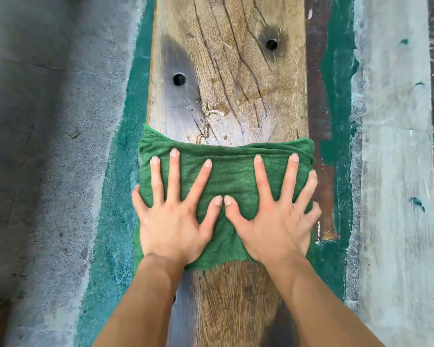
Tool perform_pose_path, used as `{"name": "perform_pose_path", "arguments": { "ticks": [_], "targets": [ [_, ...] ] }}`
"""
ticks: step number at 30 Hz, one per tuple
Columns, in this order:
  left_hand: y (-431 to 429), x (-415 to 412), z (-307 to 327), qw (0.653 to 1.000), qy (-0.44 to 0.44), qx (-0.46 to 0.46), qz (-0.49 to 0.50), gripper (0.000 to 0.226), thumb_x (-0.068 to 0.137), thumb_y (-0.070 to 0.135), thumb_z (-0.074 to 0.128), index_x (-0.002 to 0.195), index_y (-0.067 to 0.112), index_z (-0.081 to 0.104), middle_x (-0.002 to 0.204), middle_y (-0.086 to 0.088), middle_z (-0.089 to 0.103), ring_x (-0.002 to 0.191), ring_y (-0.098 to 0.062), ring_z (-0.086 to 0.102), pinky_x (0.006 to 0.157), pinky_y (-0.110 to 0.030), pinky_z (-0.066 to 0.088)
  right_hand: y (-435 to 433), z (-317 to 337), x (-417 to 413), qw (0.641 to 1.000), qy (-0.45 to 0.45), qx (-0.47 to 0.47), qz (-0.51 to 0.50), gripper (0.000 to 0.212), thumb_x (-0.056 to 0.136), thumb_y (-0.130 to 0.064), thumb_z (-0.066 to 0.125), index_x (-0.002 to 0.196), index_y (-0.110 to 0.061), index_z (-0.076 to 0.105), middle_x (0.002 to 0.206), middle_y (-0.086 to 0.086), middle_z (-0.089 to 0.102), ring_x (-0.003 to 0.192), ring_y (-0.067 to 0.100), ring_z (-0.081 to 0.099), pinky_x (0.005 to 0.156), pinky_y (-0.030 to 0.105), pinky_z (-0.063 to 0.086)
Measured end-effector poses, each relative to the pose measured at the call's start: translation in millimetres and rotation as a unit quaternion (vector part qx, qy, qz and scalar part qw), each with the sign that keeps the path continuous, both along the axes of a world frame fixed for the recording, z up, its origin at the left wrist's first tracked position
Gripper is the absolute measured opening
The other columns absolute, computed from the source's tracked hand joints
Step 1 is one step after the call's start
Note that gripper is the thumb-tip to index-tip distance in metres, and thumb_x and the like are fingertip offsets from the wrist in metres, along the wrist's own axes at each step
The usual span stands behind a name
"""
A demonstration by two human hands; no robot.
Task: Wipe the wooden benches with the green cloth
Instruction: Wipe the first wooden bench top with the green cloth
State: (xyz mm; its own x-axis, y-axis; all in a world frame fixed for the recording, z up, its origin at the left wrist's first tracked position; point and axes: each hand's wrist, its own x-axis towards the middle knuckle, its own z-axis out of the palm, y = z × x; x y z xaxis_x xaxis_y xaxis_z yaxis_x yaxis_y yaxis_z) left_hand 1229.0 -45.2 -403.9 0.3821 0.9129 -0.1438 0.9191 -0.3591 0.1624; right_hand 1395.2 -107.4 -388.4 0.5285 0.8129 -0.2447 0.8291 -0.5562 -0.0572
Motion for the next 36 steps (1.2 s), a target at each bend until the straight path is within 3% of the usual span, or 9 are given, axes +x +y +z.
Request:
{"name": "perform_pose_path", "arguments": {
  "ticks": [10,36],
  "targets": [
    [39,17,3,1.000,0.011,-0.012,-0.002,0.068,0.100,0.073,0.021,0.163,0.052,0.010,0.176,-0.006,-0.001,0.161,-0.037,0.001,0.112,-0.074,0.027,37,-4,16,1.000,-0.008,0.022,-0.005,0.091,0.088,-0.091,0.023,0.166,-0.046,0.011,0.176,0.014,0.001,0.151,0.054,0.017,0.096,0.070,0.038],
    [103,43,6,0.999,0.029,-0.025,-0.014,0.070,0.098,0.072,0.027,0.163,0.049,0.017,0.176,-0.007,0.003,0.161,-0.039,0.004,0.109,-0.075,0.029,99,-2,44,1.000,0.012,0.018,-0.006,0.092,0.087,-0.089,0.027,0.166,-0.044,0.016,0.176,0.015,0.002,0.150,0.058,0.019,0.093,0.070,0.040]
  ]
}}
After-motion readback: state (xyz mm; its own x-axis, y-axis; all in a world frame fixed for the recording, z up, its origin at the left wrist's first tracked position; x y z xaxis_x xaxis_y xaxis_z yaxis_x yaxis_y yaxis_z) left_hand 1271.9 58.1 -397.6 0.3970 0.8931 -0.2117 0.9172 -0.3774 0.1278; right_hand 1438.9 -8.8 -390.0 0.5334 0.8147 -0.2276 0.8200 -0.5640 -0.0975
